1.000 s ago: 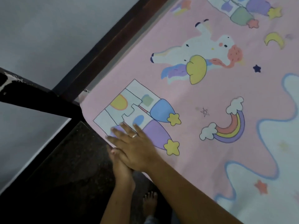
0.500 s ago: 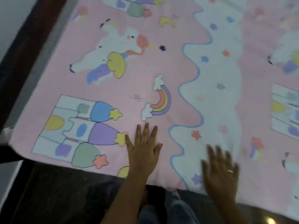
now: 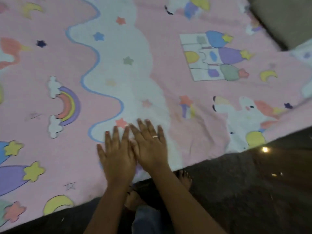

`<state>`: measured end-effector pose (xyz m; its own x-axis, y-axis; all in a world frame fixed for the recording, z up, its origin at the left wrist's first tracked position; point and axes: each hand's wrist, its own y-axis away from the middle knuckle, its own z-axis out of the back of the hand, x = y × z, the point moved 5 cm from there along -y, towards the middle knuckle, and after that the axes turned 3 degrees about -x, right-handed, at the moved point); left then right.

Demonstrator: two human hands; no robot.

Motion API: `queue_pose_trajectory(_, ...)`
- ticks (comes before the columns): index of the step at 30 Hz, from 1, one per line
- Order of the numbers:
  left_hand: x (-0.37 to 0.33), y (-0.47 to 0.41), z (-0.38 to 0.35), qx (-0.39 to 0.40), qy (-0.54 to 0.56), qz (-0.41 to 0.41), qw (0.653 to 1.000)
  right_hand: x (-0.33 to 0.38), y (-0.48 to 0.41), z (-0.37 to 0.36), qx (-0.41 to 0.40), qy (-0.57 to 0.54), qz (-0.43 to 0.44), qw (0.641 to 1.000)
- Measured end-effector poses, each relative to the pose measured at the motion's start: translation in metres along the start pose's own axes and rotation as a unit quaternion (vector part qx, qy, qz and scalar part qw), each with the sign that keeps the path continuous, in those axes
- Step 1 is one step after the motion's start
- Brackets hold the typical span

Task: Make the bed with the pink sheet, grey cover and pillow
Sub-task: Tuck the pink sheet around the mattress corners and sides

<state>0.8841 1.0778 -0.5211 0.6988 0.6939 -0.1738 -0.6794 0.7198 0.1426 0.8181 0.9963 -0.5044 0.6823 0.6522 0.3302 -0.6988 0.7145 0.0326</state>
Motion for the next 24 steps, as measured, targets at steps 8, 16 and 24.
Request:
queue_pose_trajectory(8,-0.083,-0.005,-0.009,-0.008,-0.001,-0.011,1.000,-0.232,0.011,0.062,0.004,0.127,-0.130,0.983)
queue_pose_trajectory(16,-0.219,-0.015,-0.039,-0.011,-0.009,-0.137,0.990,-0.331,0.012,0.116,-0.113,0.106,-0.353,0.923)
queue_pose_trajectory(24,-0.247,-0.018,-0.049,-0.034,-0.020,-0.148,0.988,-0.288,0.011,0.082,-0.017,0.083,-0.083,0.993)
